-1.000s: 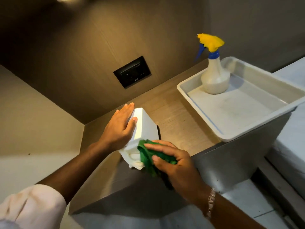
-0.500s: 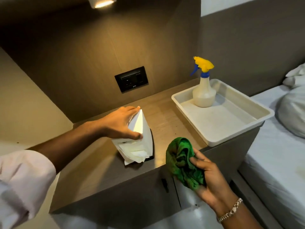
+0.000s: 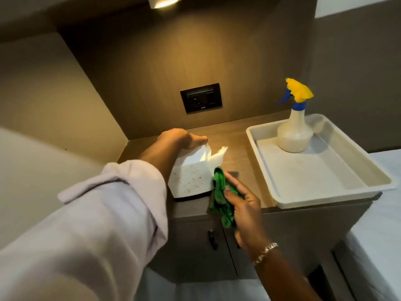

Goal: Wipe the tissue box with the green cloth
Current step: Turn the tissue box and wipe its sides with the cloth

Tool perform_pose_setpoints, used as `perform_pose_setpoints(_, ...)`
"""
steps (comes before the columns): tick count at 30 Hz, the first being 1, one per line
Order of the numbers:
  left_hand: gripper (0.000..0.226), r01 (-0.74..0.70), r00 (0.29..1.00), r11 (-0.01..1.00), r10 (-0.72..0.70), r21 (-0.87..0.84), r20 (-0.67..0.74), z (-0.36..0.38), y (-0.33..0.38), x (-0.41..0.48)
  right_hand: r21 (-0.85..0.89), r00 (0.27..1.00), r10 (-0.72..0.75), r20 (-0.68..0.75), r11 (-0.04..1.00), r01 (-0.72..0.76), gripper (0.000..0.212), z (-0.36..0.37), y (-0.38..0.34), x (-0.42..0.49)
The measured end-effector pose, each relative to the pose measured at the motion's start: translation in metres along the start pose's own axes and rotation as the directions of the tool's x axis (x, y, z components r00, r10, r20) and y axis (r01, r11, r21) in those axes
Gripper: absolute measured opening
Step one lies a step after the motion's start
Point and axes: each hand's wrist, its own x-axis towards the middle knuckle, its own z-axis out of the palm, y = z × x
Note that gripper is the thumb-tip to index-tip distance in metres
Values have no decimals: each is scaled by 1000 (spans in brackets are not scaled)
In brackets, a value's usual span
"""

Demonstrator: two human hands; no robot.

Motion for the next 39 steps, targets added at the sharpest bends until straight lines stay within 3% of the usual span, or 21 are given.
perform_pose_setpoints(2, 92, 27, 994, 999, -24, -26, 107, -1, 5, -2, -43, 996, -82, -21, 996, 81, 36, 9, 5, 2)
perform_pose_setpoints(9, 94, 26, 982, 999, -34, 42, 185, -9, 3, -13, -310, 953, -283, -109, 921, 238, 38, 34, 18, 6)
perform_pose_setpoints(11, 95, -72, 985, 986, 47, 150, 169, -8, -5, -3, -361, 934, -328, -144, 896, 259, 38, 39, 24, 6)
perform_pose_setpoints(12, 92, -196, 979, 946, 174, 258, 107, -5, -12, 6, -381, 920, -354, -167, 884, 271, 39, 42, 27, 6)
perform_pose_setpoints(13, 87, -344, 936, 864, 349, 366, 56, -2, -20, 13, -400, 906, -379, -187, 872, 283, 40, 45, 29, 6)
perform_pose_setpoints(16, 73, -649, 674, 530, 734, 546, 88, 1, -44, 35, -432, 868, -426, -254, 853, 292, 43, 59, 35, 8)
perform_pose_setpoints(20, 70, -770, 403, 260, 906, 583, 129, 2, -56, 55, -464, 808, -458, -371, 845, 266, 42, 81, 40, 17)
perform_pose_setpoints(25, 61, -887, 150, 86, 983, 453, 108, 9, -56, 69, -583, 678, -591, -437, 760, 286, 44, 111, 66, 21)
perform_pose_setpoints(27, 60, -902, 93, 40, 990, 430, 102, 9, -55, 73, -711, 625, -690, -364, 640, 293, 50, 124, 87, 19)
perform_pose_setpoints(30, 61, -908, 60, 10, 992, 420, 106, 10, -53, 75, -821, 615, -760, -210, 479, 311, 61, 123, 118, 14)
perform_pose_setpoints(32, 61, -911, 49, -2, 992, 411, 115, 10, -53, 74, -811, 598, -762, -248, 501, 303, 60, 117, 123, 14)
perform_pose_setpoints(36, 61, -921, 38, -7, 994, 389, 107, 11, -54, 72, -637, 533, -674, -512, 714, 291, 45, 124, 101, 27)
perform_pose_setpoints(39, 62, -923, 42, -5, 993, 385, 113, 10, -54, 70, -689, 519, -721, -460, 658, 303, 47, 142, 99, 28)
